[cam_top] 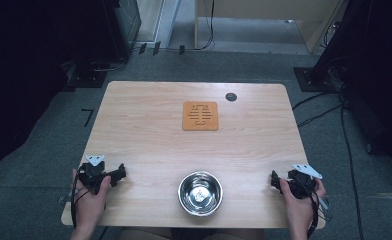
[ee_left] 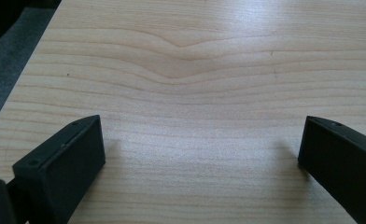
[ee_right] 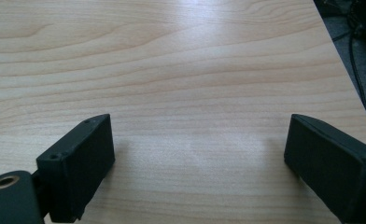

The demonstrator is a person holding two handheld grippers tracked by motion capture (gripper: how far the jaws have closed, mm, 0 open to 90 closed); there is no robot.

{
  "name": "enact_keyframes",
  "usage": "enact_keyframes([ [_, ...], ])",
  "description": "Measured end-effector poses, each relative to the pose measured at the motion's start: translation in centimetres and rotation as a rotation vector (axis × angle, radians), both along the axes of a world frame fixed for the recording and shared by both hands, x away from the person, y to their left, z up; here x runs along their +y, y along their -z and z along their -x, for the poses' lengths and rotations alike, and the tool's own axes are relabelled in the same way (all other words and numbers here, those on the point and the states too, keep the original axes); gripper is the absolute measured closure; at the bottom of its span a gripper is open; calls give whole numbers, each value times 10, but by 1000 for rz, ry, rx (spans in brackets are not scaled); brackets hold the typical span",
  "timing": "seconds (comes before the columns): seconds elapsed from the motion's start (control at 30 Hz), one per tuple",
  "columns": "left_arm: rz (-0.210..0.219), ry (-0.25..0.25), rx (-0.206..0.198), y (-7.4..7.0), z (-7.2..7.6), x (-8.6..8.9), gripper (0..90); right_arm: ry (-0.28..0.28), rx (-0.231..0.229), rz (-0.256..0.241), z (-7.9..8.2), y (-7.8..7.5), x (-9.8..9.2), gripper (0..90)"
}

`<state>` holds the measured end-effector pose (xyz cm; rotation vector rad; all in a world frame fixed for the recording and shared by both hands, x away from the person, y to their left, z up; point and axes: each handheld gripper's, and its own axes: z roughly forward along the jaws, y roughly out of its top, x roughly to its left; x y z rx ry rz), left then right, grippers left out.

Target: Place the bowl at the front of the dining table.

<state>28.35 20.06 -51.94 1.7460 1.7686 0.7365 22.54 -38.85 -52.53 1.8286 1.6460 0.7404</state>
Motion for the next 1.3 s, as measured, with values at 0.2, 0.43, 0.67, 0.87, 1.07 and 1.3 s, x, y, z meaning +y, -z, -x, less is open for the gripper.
enact_keyframes([
  [0.2, 1, -6, -1, 0, -1, 0, 2, 21, -2, 0, 4, 0, 2, 84],
  [0.43, 1, -9, -1, 0, -1, 0, 2, 44, -25, -16, 7, -4, 4, 86],
  [0.67, 1, -9, -2, 0, -1, 0, 2, 36, -61, -54, 9, -14, 11, 88],
  [0.87, 1, -9, -1, 0, -1, 0, 2, 2, -78, -65, 9, -21, 20, 89],
  [1.07, 1, -9, -1, 0, -1, 0, 2, -38, -82, -86, 9, -26, 32, 89],
  [1.3, 1, -9, -1, 0, -1, 0, 2, -83, -87, -91, 7, -28, 45, 89],
])
